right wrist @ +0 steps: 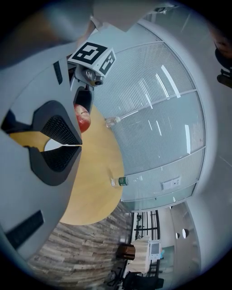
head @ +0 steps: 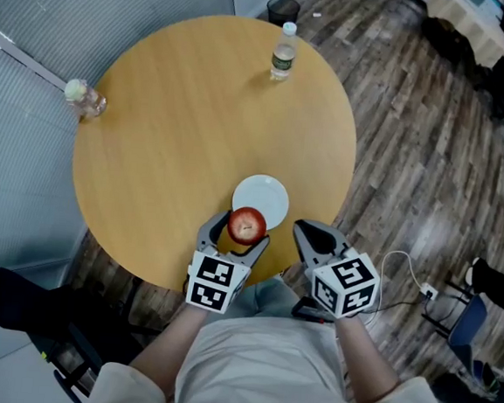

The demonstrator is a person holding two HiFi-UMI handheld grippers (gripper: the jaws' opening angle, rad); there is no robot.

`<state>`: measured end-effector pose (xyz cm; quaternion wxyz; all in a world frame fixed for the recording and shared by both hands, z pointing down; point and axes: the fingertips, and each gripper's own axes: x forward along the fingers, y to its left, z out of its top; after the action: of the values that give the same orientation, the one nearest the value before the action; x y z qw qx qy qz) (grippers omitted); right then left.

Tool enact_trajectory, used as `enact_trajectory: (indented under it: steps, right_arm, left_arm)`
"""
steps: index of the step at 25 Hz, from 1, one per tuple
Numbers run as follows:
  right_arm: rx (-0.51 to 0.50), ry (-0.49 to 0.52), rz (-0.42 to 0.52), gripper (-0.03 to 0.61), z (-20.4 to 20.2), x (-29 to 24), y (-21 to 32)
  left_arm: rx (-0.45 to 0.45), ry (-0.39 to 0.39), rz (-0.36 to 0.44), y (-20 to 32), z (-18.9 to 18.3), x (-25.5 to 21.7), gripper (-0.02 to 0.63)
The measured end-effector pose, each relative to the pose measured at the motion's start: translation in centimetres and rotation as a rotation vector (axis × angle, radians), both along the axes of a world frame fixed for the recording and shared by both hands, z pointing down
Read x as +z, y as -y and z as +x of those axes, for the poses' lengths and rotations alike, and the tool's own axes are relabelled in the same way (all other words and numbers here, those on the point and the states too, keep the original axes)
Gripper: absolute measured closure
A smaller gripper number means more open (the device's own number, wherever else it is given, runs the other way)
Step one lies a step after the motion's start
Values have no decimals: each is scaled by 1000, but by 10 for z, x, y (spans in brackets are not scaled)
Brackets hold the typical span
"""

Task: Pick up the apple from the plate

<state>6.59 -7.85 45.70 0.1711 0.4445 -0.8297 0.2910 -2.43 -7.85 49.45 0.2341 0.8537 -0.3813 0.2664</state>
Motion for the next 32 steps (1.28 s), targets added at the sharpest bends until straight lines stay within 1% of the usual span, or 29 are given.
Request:
enact_trajectory:
  steps: [4, 9, 14, 21, 32]
  right_arm:
    - [-4, -3, 20, 546, -2, -10, -3]
    - [-6, -5, 45, 546, -4, -22, -5]
    - [-1, -7, 72, 546, -2, -33, -7]
    - [0, -2, 86, 546, -5, -40, -12]
    - [-20, 13, 117, 548, -10, -56, -13]
  left_arm:
    - [4, -13, 6, -12, 1, -10, 227]
    - [-12, -43, 23, -21, -1, -30, 227]
    - [-40, -55, 33, -24, -6, -42, 227]
    - [-59, -90, 59, -30, -8, -58, 227]
    - [-52, -109, 92, -35, -5, -75, 227]
